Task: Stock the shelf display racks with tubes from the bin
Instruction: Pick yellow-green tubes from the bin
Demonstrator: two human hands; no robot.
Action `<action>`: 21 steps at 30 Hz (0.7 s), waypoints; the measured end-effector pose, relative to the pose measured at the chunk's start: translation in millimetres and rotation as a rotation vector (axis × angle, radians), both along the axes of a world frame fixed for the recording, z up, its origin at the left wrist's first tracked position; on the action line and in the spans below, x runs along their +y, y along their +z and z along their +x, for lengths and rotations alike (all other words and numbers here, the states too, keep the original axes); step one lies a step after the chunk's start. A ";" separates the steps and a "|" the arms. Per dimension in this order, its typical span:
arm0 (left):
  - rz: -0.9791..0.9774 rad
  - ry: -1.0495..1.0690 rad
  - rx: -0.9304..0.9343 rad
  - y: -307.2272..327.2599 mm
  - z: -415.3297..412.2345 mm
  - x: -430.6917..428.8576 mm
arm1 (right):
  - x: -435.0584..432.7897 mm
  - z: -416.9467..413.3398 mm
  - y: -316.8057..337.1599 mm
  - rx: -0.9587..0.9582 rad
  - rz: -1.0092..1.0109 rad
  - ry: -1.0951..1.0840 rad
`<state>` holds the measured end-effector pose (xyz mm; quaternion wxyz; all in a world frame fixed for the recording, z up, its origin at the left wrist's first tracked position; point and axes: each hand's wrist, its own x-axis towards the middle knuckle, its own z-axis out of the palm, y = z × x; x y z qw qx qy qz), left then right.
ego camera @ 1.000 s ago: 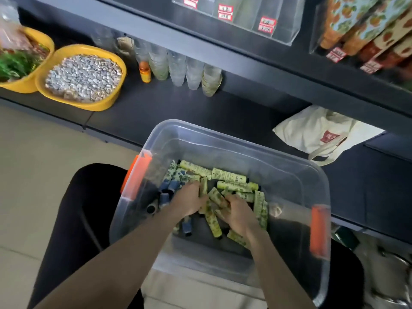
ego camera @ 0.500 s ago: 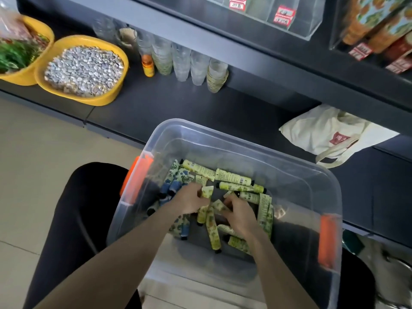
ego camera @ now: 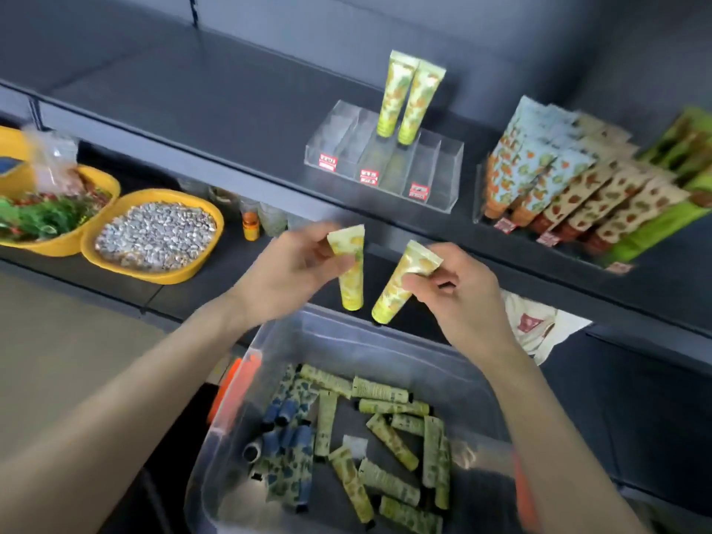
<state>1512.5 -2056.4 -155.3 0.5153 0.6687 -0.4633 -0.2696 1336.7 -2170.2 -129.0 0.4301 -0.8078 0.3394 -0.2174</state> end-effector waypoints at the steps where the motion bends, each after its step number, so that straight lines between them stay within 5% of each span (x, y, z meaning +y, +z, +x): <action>1: -0.047 0.003 -0.039 19.4 6.9 -5.2 | -5.3 6.9 17.3 -0.042 -0.035 0.014; 10: -0.190 0.054 -0.340 127.7 61.5 -72.7 | -70.5 67.0 125.0 -0.091 -0.362 -0.035; 21: -0.019 -0.026 -0.501 128.3 101.7 -154.8 | -140.2 122.0 107.2 0.138 -0.429 -0.121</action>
